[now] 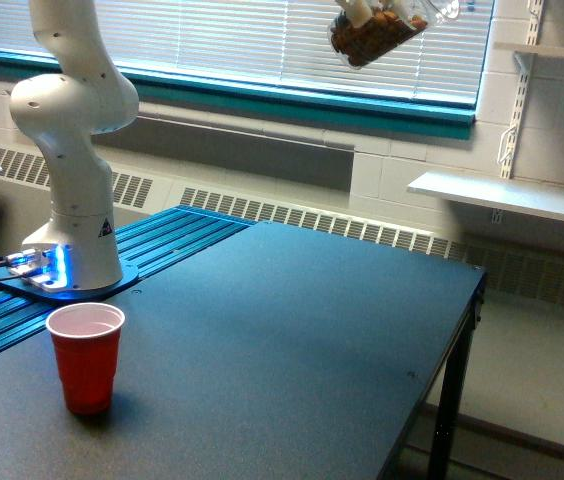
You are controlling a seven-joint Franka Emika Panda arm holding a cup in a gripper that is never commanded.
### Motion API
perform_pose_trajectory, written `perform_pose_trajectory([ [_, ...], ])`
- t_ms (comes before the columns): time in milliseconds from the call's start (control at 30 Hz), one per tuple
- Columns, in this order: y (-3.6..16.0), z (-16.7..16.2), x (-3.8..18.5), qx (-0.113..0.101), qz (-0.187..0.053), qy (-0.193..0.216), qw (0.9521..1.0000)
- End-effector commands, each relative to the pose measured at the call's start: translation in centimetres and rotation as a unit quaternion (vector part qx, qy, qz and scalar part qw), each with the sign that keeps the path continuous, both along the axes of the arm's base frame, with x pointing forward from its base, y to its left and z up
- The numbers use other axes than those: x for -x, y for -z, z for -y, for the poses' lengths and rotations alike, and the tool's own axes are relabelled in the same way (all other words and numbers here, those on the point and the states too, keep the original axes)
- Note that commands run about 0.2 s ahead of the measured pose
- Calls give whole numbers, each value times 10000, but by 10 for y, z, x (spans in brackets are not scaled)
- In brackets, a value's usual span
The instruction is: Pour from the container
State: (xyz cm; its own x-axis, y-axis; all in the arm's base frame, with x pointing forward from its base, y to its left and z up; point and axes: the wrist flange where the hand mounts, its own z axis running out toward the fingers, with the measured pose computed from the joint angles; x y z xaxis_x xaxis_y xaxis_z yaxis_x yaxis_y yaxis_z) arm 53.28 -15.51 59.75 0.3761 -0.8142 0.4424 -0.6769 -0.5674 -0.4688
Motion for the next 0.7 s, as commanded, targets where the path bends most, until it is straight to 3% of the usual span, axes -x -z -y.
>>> perform_pose_trajectory([
  [33,-20,6,7,72,201,112,9997],
  [433,-17,16,24,123,329,379,9987],
  [700,-1,34,55,125,275,596,9978],
])
